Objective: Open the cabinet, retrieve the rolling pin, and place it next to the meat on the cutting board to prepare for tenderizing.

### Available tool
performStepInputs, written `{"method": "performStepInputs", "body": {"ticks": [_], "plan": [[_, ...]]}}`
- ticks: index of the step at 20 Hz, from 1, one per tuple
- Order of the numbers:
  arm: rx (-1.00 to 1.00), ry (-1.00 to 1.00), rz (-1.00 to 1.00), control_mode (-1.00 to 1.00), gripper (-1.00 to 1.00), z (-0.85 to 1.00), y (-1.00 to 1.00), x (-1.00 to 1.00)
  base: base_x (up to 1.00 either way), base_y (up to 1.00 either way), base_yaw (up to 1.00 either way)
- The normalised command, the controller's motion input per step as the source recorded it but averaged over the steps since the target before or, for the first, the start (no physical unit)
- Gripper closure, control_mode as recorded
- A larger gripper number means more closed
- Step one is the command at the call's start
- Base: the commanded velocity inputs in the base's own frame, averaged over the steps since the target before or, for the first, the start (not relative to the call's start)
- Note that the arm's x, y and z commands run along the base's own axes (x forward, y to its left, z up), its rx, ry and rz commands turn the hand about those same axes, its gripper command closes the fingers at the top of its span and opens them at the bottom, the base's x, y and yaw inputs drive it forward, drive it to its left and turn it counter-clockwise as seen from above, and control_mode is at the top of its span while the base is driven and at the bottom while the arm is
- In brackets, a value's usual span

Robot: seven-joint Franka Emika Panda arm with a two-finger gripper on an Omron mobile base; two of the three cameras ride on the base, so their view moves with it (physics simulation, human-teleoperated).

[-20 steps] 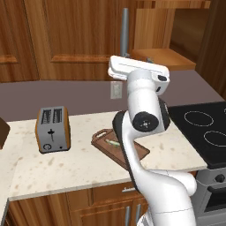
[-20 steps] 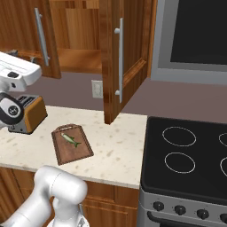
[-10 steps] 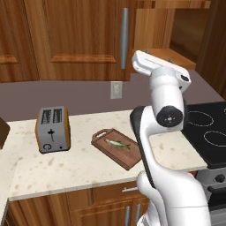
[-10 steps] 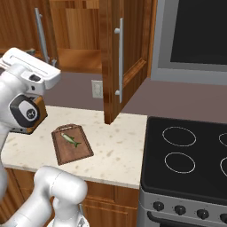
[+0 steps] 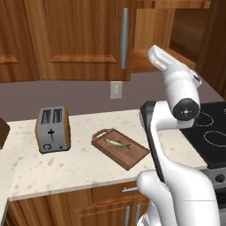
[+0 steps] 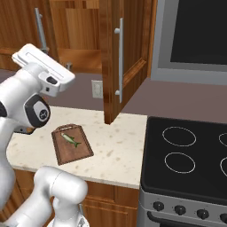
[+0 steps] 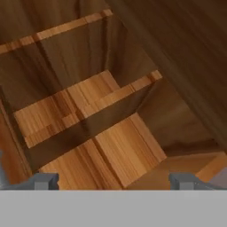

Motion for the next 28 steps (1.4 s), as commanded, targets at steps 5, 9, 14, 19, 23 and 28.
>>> {"method": "performStepInputs", "body": {"ticks": [5, 9, 14, 19, 23, 28], "plan": [[0.18, 0.08, 0.12, -1.00, -1.00, 0.00, -0.31, 0.16, 0.00, 0.00, 0.00], [0.17, 0.11, 0.16, -1.00, -1.00, 0.00, -0.12, 0.27, 0.00, 0.00, 0.00], [0.14, 0.16, 0.22, -1.00, -1.00, -0.13, 0.00, 0.45, 0.00, 0.00, 0.00], [0.12, 0.13, 0.21, -1.00, -1.00, -0.21, 0.00, 0.43, 0.00, 0.00, 0.00], [0.13, 0.09, 0.15, -1.00, -1.00, -0.14, 0.01, 0.35, 0.00, 0.00, 0.00], [0.03, 0.02, 0.06, -1.00, -1.00, -0.11, 0.33, 0.09, 0.00, 0.00, 0.00]]}}
